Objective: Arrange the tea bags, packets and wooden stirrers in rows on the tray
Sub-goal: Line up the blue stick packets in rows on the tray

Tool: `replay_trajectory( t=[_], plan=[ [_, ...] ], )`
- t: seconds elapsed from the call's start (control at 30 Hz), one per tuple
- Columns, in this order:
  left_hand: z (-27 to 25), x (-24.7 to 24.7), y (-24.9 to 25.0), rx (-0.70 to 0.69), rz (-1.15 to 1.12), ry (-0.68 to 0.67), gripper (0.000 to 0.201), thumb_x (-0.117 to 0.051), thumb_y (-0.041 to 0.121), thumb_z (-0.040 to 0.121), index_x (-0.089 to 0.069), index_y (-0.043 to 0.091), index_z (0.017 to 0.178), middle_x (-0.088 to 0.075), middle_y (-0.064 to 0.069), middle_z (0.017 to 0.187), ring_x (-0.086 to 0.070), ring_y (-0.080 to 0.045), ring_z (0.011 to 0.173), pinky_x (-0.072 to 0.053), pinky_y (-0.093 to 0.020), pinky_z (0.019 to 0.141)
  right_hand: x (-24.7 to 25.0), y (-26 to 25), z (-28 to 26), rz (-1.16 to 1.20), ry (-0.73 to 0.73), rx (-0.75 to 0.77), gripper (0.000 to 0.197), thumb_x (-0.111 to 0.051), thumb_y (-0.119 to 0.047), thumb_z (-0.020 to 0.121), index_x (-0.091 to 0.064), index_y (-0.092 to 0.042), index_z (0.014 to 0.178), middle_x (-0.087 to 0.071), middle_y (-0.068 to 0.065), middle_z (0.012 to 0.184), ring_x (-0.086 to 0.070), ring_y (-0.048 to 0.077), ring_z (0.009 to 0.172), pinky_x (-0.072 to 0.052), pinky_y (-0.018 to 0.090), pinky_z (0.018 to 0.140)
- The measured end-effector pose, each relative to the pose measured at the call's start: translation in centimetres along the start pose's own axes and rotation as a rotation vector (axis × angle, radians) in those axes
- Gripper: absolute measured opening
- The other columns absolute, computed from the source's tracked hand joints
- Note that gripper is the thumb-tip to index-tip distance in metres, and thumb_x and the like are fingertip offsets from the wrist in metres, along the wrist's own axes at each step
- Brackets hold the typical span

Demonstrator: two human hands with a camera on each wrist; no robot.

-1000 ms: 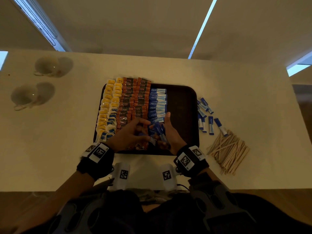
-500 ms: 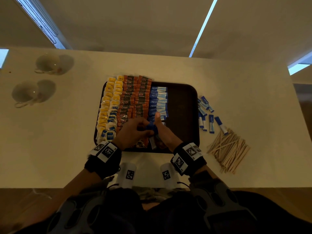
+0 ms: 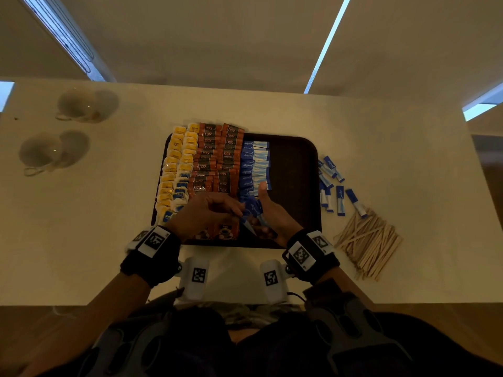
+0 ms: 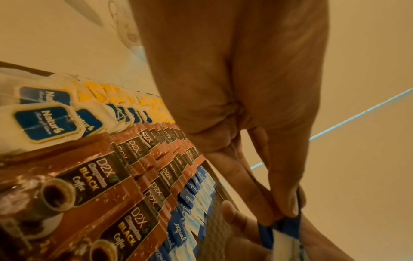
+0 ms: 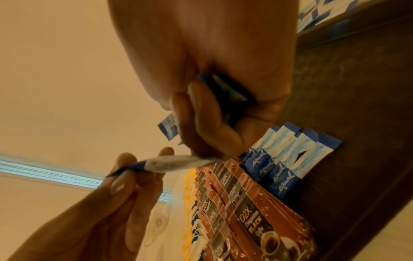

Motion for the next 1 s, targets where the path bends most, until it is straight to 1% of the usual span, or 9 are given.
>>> replay_trajectory(
  t=[0.1, 0.17, 0.27, 0.33, 0.5, 0.57, 0.63, 0.73, 1.0],
  plan=[
    [-0.1, 0.0, 0.4, 0.024, -0.017, 0.017, 0.018, -0.074, 0.016, 0.07, -0.074, 0.011, 0.087, -0.071, -0.005, 0.102, -0.066, -0.022, 0.099, -0.054, -0.033, 0.087, -0.1, -1.0, -1.1, -0.033, -0.013, -0.023, 0.067, -0.02, -0.088, 0.072, -0.049, -0.028, 0.082, -0.044, -0.015, 0.051, -0.039, 0.0, 0.027, -0.026, 0.007, 0.029],
    [-0.1, 0.2, 0.5, 0.03, -0.007, 0.038, 0.022, -0.074, 0.021, 0.071, -0.074, 0.009, 0.089, -0.072, -0.006, 0.098, -0.067, -0.022, 0.095, -0.055, -0.03, 0.085, 0.1, -1.6, -1.6, -0.055, -0.029, 0.003, 0.064, -0.014, -0.069, 0.089, -0.053, -0.018, 0.092, -0.038, -0.009, 0.042, -0.03, 0.004, 0.029, -0.025, 0.013, 0.031],
    [0.1, 0.4, 0.8, 0.008, 0.069, 0.012, 0.018, -0.068, 0.002, 0.078, -0.07, 0.006, 0.096, -0.071, -0.007, 0.098, -0.068, -0.018, 0.094, -0.053, -0.026, 0.082, 0.1, -1.7, -1.7, -0.066, -0.041, -0.032, 0.069, -0.017, -0.073, 0.086, -0.055, -0.022, 0.112, -0.033, 0.003, 0.053, -0.025, 0.009, 0.038, -0.023, 0.019, 0.037],
    [0.1, 0.4, 1.3, -0.029, 0.106, 0.005, 0.026, -0.067, -0.006, 0.077, -0.065, 0.005, 0.101, -0.071, -0.006, 0.096, -0.068, -0.015, 0.092, -0.053, -0.022, 0.077, 0.2, -1.8, -1.3, -0.09, -0.034, -0.032, 0.096, -0.018, -0.079, 0.081, -0.056, 0.0, 0.12, -0.028, 0.003, 0.051, -0.02, 0.011, 0.041, -0.02, 0.021, 0.039],
    [0.2, -0.2, 2.4, -0.076, 0.111, 0.015, 0.041, -0.069, -0.008, 0.074, -0.056, 0.003, 0.111, -0.072, -0.008, 0.088, -0.07, -0.015, 0.086, -0.054, -0.02, 0.075, 0.1, -2.4, -1.2, -0.181, -0.079, -0.028, 0.067, -0.015, -0.078, 0.081, -0.046, -0.021, 0.064, -0.033, -0.004, 0.039, -0.026, 0.007, 0.031, -0.02, 0.014, 0.036],
    [0.4, -0.4, 2.1, -0.071, 0.167, 0.017, 0.036, -0.071, -0.004, 0.075, -0.061, 0.012, 0.106, -0.073, 0.006, 0.084, -0.069, -0.009, 0.083, -0.053, -0.017, 0.075, -0.3, -2.8, -1.7, -0.193, -0.115, -0.016, 0.068, -0.014, -0.073, 0.086, -0.045, -0.02, 0.057, -0.031, -0.003, 0.038, -0.022, 0.008, 0.032, -0.018, 0.017, 0.037],
    [0.5, -0.4, 2.0, -0.074, 0.212, 0.053, 0.031, -0.072, 0.001, 0.075, -0.064, 0.018, 0.099, -0.071, 0.013, 0.079, -0.068, -0.004, 0.079, -0.052, -0.014, 0.074, -0.6, -3.4, -2.1, -0.215, -0.137, 0.008, 0.066, -0.011, -0.065, 0.092, -0.047, -0.02, 0.059, -0.033, -0.009, 0.033, -0.025, 0.004, 0.027, -0.021, 0.017, 0.033],
    [0.8, -0.3, 1.8, -0.102, 0.201, 0.133, 0.018, -0.071, 0.001, 0.077, -0.068, 0.007, 0.093, -0.07, 0.001, 0.087, -0.067, -0.012, 0.082, -0.054, -0.02, 0.078, -0.9, -3.8, -2.4, -0.175, -0.153, 0.054, 0.057, -0.009, -0.053, 0.098, -0.042, -0.024, 0.062, -0.039, -0.013, 0.029, -0.036, 0.0, 0.023, -0.024, 0.008, 0.03],
    [0.7, 0.7, 0.5, -0.068, 0.186, 0.292, 0.004, -0.069, 0.003, 0.079, -0.067, 0.006, 0.082, -0.067, -0.009, 0.082, -0.063, -0.011, 0.073, -0.052, -0.017, 0.068, -0.6, -3.0, -2.3, -0.156, -0.117, 0.079, 0.053, -0.029, -0.065, 0.09, -0.048, -0.021, 0.068, -0.028, -0.001, 0.048, -0.021, 0.008, 0.033, -0.018, 0.018, 0.037]
  ],
)
Point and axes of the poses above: each hand's wrist, its own z-axis towards the middle knuckle, its own x-axis out of the back of the hand, y = z × x, the point moved 7 cm from there along z, towards the middle knuckle
